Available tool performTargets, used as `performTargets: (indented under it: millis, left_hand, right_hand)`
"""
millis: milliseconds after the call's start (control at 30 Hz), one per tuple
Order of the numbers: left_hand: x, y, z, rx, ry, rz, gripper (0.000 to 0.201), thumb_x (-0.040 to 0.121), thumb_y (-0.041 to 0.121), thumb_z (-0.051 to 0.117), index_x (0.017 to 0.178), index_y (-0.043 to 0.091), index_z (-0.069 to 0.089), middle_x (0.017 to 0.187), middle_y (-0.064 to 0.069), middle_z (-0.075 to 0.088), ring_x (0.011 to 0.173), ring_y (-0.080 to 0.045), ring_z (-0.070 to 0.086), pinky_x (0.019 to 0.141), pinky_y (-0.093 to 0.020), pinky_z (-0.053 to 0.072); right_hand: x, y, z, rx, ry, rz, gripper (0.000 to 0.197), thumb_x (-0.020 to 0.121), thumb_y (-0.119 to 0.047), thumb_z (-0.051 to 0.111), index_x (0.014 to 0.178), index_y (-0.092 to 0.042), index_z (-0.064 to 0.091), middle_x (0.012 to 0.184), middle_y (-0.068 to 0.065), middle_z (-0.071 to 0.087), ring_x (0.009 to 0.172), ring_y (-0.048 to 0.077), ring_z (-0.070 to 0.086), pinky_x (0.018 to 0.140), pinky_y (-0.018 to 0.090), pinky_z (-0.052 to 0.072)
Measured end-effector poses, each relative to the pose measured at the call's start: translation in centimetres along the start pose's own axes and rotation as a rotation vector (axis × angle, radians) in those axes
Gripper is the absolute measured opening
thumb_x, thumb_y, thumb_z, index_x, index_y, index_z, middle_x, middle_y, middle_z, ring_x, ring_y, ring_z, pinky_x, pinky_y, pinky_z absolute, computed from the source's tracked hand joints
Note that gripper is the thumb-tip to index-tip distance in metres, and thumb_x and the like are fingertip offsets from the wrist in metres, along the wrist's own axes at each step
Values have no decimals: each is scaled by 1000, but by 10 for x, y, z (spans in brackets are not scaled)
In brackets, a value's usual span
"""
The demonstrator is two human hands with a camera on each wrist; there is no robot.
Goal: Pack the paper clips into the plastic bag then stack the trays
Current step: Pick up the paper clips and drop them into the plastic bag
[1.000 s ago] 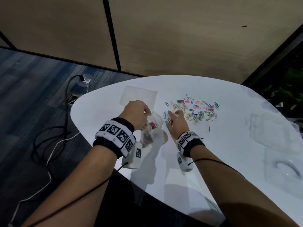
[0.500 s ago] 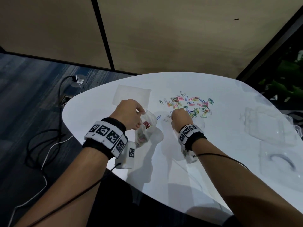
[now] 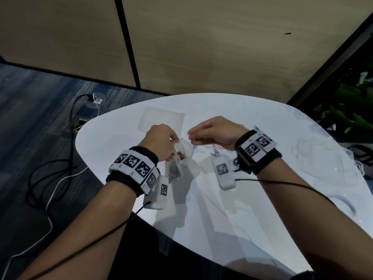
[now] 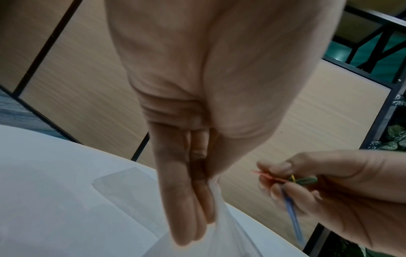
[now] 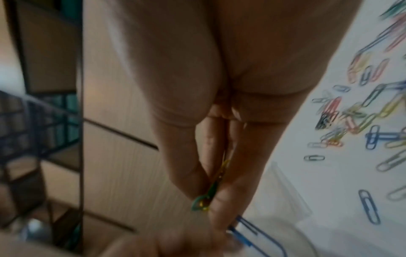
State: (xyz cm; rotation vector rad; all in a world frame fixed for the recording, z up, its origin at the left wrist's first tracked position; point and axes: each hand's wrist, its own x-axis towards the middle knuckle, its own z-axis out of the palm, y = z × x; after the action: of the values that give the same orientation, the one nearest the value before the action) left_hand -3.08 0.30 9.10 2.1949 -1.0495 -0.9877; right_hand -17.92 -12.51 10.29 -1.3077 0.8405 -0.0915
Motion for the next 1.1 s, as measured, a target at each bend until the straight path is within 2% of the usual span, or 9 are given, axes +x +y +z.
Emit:
performTargets:
  millis: [200,300,400,500,567,667,900,1033,1100]
  left_hand:
    - [-3,-1,-7,2,23,-6,20,98,1,54,105,5,71,69,-15,73,54,-21,71,60,-30,63]
    - [-3,-7,-14,-15,68,-16,19,99,3,55,105,6,72,69,-15,73,53,-21,70,56,-28,62]
    - [-3,-16,-24,-53,118,-32,18,99,5,55,104,5,72,72,-17,73,53,-21,69,52,-26,60]
    - [-3,-25,-35,-73,173,-42,18,99,5,54,101,6,72,74,-19,73,54,-23,69,55,-29,62]
    - [-2,-31,-40,-63,200,-56,17,99,5,56,100,7,73,75,-20,73,55,-23,69,56,-30,63]
    - [1,-41,-42,-43,212,-92,17,97,2,57,100,8,73,75,-17,74,57,-24,71,59,-33,64]
    - [6,-40,-41,-21,178,-103,19,94,-1,59,100,9,74,75,-16,74,62,-27,75,66,-40,65]
    - [5,-36,-37,-28,166,-88,17,98,4,57,102,10,73,74,-17,75,63,-28,75,66,-38,65]
    - [5,-36,-36,-41,164,-82,17,99,6,57,102,9,73,76,-18,74,62,-28,74,64,-36,65]
  right_hand:
    - [14,16,39,-549,-19,-125,15,86,-10,67,94,-17,78,88,4,77,82,16,75,89,35,58]
    - [20,4,29,-381,24,-204,16,91,-4,62,98,-8,76,92,12,76,83,23,75,83,38,60]
    - [39,9,-2,-208,259,-276,19,92,-1,58,98,-7,74,96,15,74,83,24,72,86,41,59]
    - [73,40,-32,-715,474,-187,29,96,-20,53,121,-18,67,124,5,67,108,23,66,102,31,46]
    - [97,67,-39,-944,385,-24,48,101,-33,44,145,-16,43,152,7,42,138,25,41,116,34,29]
    - [123,99,-32,-1219,266,25,59,101,-45,29,154,-20,19,163,8,14,149,27,14,120,46,18]
    - [103,130,-8,-1615,73,-160,68,100,-45,30,154,-9,10,164,12,1,150,33,9,120,48,17]
    - [75,147,-25,-1781,145,-225,66,99,-50,29,154,-19,13,164,2,8,148,38,14,115,61,12]
    - [64,153,-32,-1748,181,-184,59,100,-42,31,154,-25,12,164,-1,8,145,44,16,110,65,20]
